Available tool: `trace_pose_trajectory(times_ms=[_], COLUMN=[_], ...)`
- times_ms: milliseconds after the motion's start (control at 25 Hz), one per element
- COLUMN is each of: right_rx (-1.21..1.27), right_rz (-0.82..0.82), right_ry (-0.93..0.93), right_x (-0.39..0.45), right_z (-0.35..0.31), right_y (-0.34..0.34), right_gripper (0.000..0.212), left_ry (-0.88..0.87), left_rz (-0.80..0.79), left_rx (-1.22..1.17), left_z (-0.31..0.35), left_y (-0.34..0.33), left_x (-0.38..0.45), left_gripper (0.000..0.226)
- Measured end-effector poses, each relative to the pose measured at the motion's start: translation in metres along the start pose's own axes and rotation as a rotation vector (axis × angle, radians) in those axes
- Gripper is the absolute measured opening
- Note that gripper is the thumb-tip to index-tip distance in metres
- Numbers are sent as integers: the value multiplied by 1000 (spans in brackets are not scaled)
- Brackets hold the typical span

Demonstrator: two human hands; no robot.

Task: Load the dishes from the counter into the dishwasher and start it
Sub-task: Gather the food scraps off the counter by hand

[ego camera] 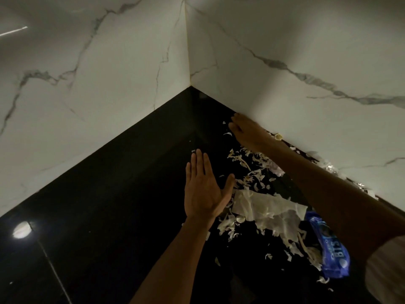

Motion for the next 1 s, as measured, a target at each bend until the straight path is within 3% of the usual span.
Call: trace_pose_trajectory(times_ms=[80, 120, 200, 280, 400, 480, 520, 600, 680, 800, 840, 920, 1000], right_rx=[43, 178, 318, 257, 196, 467, 596, 832, 761, 74, 9, 238, 468], right_rz=[-158, -198, -94, -12, -254, -394, -377, -164, 15, -198, -282, -418, -310], right_ry=[22, 38, 84, 86, 167, 169, 189, 130, 59, 126, 216, 269, 286], right_x=[-7, -9, -5, 6, 6, 7, 8, 18, 27, 21, 17, 5, 13], right_z=[8, 3, -2, 6, -2, -15, -19, -11, 6, 1, -5, -27, -40], right_y=[-5, 2, 15, 8, -24, -19, -12, 4, 5, -32, -37, -31, -20], right_gripper=[47, 46, 44, 45, 52, 53, 51, 36, 38, 52, 48, 40, 37], left_ry=[1, 5, 5, 10, 4, 8, 8, 9, 11, 6, 7, 6, 5], left_rz=[-8, -7, -11, -13, -4, 5, 3, -4, -5, 0, -3, 4, 7], left_rx=[5, 9, 12, 12, 8, 5, 6, 8, 0, -13, -13, -9, 0], left_z=[1, 0, 0, -1, 1, 0, 0, 0, 0, -1, -1, 0, 0], left_y=[0, 0, -1, -1, -1, 0, 0, 0, -1, -1, -1, -1, 0], left_x=[0, 0, 1, 1, 1, 1, 2, 2, 1, 2, 2, 2, 2], left_gripper=[94, 94, 94, 94, 93, 93, 93, 93, 93, 93, 93, 93, 93])
Point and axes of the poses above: each hand's wrist, its own x-axis towards the middle knuckle, its own y-axis out of the back of the hand, z = x × y, the point moved 4 cm from there along x, towards the middle knuckle, and after that the axes turned 3 degrees about -z, right-handed, at the moved point
